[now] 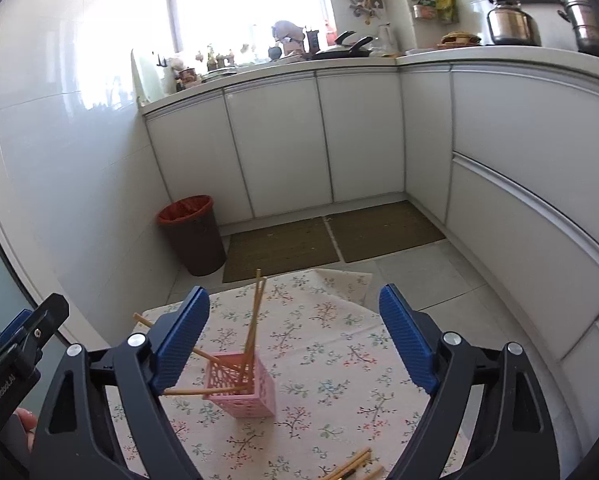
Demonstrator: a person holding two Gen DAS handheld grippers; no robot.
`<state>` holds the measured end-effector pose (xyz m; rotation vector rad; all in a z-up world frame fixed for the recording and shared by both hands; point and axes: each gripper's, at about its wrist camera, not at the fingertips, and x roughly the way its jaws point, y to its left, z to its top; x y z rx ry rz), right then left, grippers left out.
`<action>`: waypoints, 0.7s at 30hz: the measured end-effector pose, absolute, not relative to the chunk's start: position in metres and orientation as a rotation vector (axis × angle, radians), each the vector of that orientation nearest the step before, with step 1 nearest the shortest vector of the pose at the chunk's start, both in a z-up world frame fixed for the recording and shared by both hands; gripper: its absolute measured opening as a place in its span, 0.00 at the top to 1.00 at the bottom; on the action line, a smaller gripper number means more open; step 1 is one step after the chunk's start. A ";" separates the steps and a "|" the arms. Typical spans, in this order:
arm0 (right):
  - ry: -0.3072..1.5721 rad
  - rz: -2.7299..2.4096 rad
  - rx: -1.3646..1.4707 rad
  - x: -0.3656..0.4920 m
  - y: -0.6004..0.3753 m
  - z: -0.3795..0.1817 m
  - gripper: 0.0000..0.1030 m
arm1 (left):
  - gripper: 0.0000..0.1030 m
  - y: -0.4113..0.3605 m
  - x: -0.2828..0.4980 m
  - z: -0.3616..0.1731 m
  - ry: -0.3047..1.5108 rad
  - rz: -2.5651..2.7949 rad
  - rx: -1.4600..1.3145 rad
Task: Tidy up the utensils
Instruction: 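Move both tools back toward the remaining chopsticks on the cloth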
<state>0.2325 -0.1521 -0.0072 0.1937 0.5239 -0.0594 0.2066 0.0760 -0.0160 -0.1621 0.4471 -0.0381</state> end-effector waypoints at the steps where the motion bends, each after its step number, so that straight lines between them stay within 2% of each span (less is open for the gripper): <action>1: 0.523 -0.081 0.189 0.228 -0.155 -0.008 0.13 | 0.11 0.073 0.206 -0.017 0.447 -0.039 -0.155; 5: 0.530 -0.158 0.179 0.212 -0.172 -0.014 0.07 | 0.07 0.059 0.202 -0.019 0.454 -0.058 -0.125; 9: 0.568 -0.241 0.217 0.193 -0.201 -0.031 0.06 | 0.07 0.046 0.205 -0.029 0.516 -0.082 -0.107; 13: 0.673 -0.327 0.312 0.170 -0.242 -0.073 0.06 | 0.07 0.026 0.213 -0.049 0.614 -0.120 -0.053; 17: 0.823 -0.391 0.370 0.146 -0.278 -0.129 0.06 | 0.07 -0.010 0.226 -0.081 0.755 -0.185 0.084; 21: 0.964 -0.412 0.446 0.125 -0.302 -0.174 0.07 | 0.07 -0.057 0.243 -0.139 0.989 -0.308 0.220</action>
